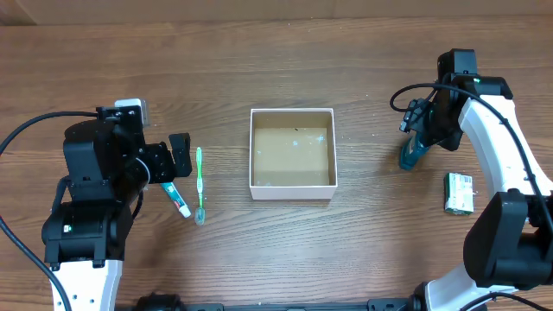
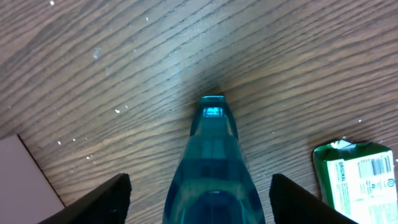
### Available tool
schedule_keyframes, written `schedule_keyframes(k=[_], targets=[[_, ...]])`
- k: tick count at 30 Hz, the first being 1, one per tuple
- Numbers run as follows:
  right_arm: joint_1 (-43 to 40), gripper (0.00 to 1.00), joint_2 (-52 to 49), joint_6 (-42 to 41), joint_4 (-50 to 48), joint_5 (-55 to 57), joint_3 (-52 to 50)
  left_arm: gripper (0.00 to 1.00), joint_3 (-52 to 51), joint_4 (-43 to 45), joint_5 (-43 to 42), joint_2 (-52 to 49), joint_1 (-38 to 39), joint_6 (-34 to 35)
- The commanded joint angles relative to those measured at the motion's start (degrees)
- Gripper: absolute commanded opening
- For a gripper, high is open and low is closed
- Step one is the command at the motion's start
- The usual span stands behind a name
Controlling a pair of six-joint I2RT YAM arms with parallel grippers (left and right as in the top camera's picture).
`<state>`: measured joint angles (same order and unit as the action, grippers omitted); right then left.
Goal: Pack container
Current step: 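Move the right gripper to the teal mouthwash bottle and grasp its neck, then lift the mouthwash bottle with the right gripper and set it upright in the box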
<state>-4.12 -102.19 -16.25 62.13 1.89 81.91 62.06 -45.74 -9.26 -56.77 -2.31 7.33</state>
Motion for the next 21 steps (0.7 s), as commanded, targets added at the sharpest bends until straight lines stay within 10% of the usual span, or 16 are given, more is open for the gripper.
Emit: schedule_keyframes(k=[1,21], targets=[[0.0,0.68,-0.1,0.0,0.1,0.2,-0.2,1.00,1.6,-0.1,-0.9,-0.1,-0.3,-0.9],[0.0,0.36,0.0,0.2,0.3,0.2,0.0,1.00,1.6,-0.1,-0.9,-0.1,-0.3,-0.9]])
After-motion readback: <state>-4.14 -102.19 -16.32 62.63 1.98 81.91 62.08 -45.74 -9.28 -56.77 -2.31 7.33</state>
